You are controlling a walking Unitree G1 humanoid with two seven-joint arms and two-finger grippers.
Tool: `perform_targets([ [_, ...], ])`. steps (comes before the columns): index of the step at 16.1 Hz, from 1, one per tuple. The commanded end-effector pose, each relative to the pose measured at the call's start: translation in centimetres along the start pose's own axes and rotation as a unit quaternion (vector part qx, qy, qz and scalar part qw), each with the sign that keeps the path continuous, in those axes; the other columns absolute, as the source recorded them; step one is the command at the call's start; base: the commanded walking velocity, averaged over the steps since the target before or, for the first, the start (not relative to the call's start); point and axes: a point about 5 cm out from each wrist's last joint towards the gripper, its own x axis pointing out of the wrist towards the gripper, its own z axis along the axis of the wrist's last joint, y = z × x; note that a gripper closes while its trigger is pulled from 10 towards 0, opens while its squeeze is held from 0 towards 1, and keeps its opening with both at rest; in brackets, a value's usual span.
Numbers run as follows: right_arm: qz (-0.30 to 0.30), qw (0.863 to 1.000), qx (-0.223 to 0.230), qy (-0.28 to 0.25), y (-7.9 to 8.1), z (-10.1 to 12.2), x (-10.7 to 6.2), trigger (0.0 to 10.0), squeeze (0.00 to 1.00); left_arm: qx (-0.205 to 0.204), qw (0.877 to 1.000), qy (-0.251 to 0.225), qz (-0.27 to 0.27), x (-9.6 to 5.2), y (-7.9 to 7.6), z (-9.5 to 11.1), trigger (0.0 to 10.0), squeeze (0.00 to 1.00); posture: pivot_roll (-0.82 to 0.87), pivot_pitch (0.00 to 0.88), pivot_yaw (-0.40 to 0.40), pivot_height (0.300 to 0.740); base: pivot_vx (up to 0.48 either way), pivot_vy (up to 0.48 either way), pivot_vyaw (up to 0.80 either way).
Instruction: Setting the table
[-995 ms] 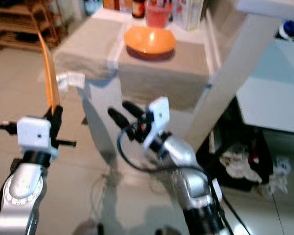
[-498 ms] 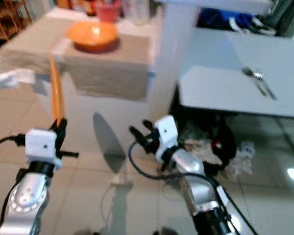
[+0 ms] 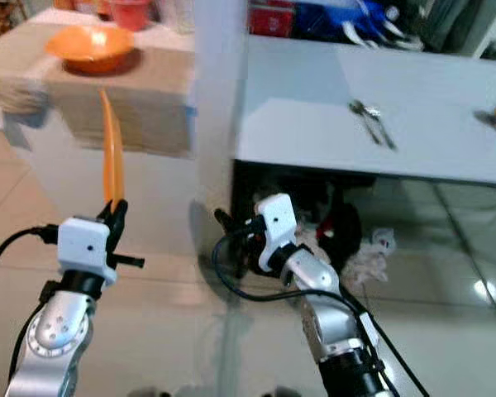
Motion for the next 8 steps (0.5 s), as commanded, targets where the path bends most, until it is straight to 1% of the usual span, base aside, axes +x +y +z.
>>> perform_targets([
  [1, -0.014, 1.0, -0.014, -0.007, -0.8, 0.5, -0.3, 10.0, 0.0, 0.01, 0.999, -0.043, -0.027, 0.6, -1.0, 1.5, 10.0, 0.0, -0.08, 0.063, 0.002, 0.74, 0.0, -0.465, 0.0],
  [3, -0.02, 1.0, -0.015, -0.011, -0.9, 0.6, -0.2, 10.0, 0.0, 0.016, 0.998, -0.048, -0.035, 0.8, -1.2, 1.7, 10.0, 0.0, -0.08, 0.062, 0.004, 0.74, 0.0, -0.465, 0.0],
  [5, -0.028, 0.999, -0.017, -0.016, -1.0, 0.9, 0.0, 10.0, 0.0, 0.031, 0.996, -0.061, -0.051, 1.2, -1.5, 2.2, 10.0, 0.0, -0.09, 0.065, 0.007, 0.74, 0.0, -0.467, 0.0],
  [8, -0.036, 0.999, -0.018, -0.02, -1.1, 1.1, 0.1, 10.0, 0.0, 0.029, 0.996, -0.069, -0.055, 1.8, -1.9, 2.6, 10.0, 0.0, -0.09, 0.07, 0.009, 0.74, 0.0, -0.465, 0.0],
])
